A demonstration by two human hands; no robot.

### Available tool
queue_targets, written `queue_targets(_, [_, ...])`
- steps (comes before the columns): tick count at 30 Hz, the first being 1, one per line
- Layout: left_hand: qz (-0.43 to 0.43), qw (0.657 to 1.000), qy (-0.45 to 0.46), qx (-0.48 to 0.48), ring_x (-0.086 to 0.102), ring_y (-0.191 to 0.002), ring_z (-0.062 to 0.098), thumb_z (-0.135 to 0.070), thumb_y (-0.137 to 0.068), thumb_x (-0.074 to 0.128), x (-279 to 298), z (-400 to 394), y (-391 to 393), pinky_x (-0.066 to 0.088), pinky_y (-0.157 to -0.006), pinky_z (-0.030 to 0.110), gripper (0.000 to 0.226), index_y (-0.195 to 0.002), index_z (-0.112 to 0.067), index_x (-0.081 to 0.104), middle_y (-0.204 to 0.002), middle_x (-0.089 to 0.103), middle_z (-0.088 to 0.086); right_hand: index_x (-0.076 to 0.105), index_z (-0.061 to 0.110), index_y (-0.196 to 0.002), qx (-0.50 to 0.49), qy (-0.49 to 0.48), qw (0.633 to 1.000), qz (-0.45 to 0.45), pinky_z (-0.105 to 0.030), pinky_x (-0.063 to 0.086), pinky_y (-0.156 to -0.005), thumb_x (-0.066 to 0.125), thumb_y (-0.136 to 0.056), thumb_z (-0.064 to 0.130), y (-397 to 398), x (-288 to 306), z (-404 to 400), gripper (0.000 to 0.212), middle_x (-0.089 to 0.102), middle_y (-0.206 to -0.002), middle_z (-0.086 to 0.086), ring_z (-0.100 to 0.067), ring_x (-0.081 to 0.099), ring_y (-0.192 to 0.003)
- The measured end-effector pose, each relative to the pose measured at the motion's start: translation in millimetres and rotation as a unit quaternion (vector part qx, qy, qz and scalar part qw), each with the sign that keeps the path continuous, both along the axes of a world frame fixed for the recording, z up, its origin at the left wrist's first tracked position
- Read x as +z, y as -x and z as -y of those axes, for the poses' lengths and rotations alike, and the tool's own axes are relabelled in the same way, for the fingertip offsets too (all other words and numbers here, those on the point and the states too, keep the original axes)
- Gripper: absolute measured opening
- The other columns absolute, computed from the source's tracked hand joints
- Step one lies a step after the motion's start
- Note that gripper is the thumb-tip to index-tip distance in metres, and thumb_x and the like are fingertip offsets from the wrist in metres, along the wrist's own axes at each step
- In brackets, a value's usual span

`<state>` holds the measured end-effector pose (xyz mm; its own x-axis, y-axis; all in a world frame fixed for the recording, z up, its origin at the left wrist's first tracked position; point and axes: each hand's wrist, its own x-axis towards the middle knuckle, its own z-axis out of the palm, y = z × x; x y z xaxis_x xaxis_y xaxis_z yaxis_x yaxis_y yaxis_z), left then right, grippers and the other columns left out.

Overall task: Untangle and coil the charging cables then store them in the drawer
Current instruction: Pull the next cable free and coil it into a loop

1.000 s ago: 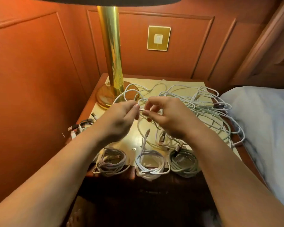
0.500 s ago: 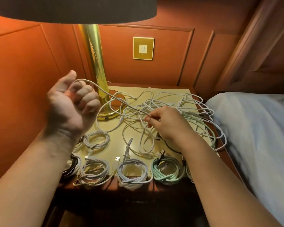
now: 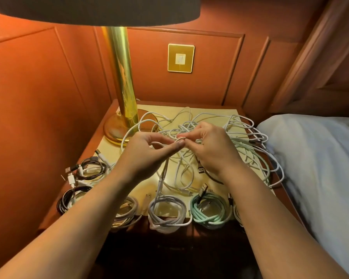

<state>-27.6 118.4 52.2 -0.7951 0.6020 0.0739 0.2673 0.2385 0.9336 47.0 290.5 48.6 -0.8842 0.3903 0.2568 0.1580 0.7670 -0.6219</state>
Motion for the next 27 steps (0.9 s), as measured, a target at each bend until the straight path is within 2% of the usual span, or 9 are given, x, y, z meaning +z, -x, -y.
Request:
queue_targets(5, [-0.036, 0.999, 0.009, -0.003, 0.065, -0.079, 0.015, -0.038, -0.092, 0.072, 3, 0, -1, 0.055, -0.071, 0.031, 0.022, -0.086, -0.017, 0.077, -0.082, 0.071, 0.004, 0.08, 0.032, -0.11, -0.022, -0.026, 0.999, -0.01, -0.042, 0.057, -0.073, 0.073, -0.091, 0.049, 1, 1, 8, 0.026, 0.058, -0.095, 0.008, -0.014, 0.058, -0.091])
queue_targets(10, [0.008, 0.997, -0.079, 0.024, 0.068, -0.085, 0.009, -0.029, -0.094, 0.071, 11, 3, 2, 0.052, -0.077, 0.026, 0.02, -0.088, -0.011, 0.078, -0.086, 0.075, 0.003, 0.081, 0.032, -0.105, -0.041, -0.036, 0.998, 0.008, -0.032, 0.048, -0.063, 0.072, -0.092, 0.054, 3, 2, 9, 0.028, 0.064, -0.09, 0.012, -0.014, 0.062, -0.085])
queue_targets(12, [0.039, 0.991, -0.124, 0.03, 0.066, -0.07, 0.0, -0.025, -0.095, 0.068, 16, 4, 1, 0.05, -0.069, 0.018, 0.021, -0.091, -0.006, 0.076, -0.077, 0.075, -0.006, 0.082, 0.032, -0.106, -0.056, -0.056, 0.997, 0.022, -0.026, 0.037, -0.058, 0.072, -0.093, 0.053, 3, 1, 8, 0.026, 0.065, -0.088, 0.011, -0.013, 0.059, -0.08])
queue_targets(14, [0.066, 0.982, -0.171, 0.038, 0.058, -0.057, -0.003, -0.023, -0.095, 0.065, 24, 9, 1, 0.042, -0.054, 0.01, 0.02, -0.095, -0.004, 0.073, -0.065, 0.068, -0.013, 0.082, 0.03, -0.104, -0.075, -0.075, 0.993, 0.043, -0.026, 0.039, -0.06, 0.072, -0.093, 0.052, 2, 0, 5, 0.026, 0.071, -0.093, 0.009, -0.016, 0.062, -0.082])
queue_targets(17, [0.122, 0.95, -0.269, 0.101, 0.041, -0.057, 0.005, -0.031, -0.094, 0.063, 35, 23, 14, 0.031, -0.05, 0.022, 0.021, -0.096, -0.012, 0.071, -0.065, 0.057, -0.012, 0.082, 0.031, -0.099, -0.107, -0.084, 0.986, 0.101, -0.027, 0.041, -0.059, 0.073, -0.093, 0.052, -3, -4, -6, 0.024, 0.074, -0.094, 0.008, -0.018, 0.063, -0.08])
queue_targets(19, [0.137, 0.926, -0.301, 0.18, 0.044, -0.055, 0.002, -0.031, -0.101, 0.059, 38, 32, 26, 0.033, -0.047, 0.02, 0.018, -0.096, -0.017, 0.07, -0.063, 0.055, -0.015, 0.083, 0.033, -0.097, -0.119, -0.075, 0.983, 0.12, -0.025, 0.036, -0.055, 0.074, -0.092, 0.053, -6, -4, -12, 0.022, 0.07, -0.082, 0.01, -0.016, 0.06, -0.073])
queue_targets(21, [0.12, 0.925, -0.276, 0.23, 0.049, -0.053, 0.002, -0.032, -0.103, 0.059, 32, 36, 34, 0.036, -0.045, 0.019, 0.02, -0.095, -0.018, 0.071, -0.061, 0.058, -0.017, 0.083, 0.034, -0.098, -0.118, -0.07, 0.984, 0.112, -0.026, 0.037, -0.055, 0.073, -0.093, 0.052, -7, -4, -15, 0.021, 0.073, -0.086, 0.008, -0.017, 0.062, -0.075])
queue_targets(24, [0.072, 0.956, -0.191, 0.213, 0.061, -0.07, 0.01, -0.036, -0.095, 0.07, 16, 31, 35, 0.045, -0.069, 0.028, 0.019, -0.091, -0.019, 0.077, -0.074, 0.072, -0.011, 0.082, 0.033, -0.103, -0.11, -0.072, 0.988, 0.08, -0.029, 0.046, -0.062, 0.071, -0.095, 0.052, -6, -4, -14, 0.024, 0.078, -0.1, 0.004, -0.021, 0.067, -0.085])
queue_targets(27, [0.005, 0.983, -0.106, 0.149, 0.071, -0.093, 0.005, -0.038, -0.089, 0.077, 4, 17, 24, 0.053, -0.095, 0.035, 0.02, -0.092, -0.019, 0.08, -0.088, 0.078, -0.009, 0.082, 0.031, -0.107, -0.099, -0.069, 0.992, 0.037, -0.029, 0.045, -0.066, 0.071, -0.094, 0.053, -3, -6, -11, 0.027, 0.078, -0.104, 0.003, -0.021, 0.068, -0.088])
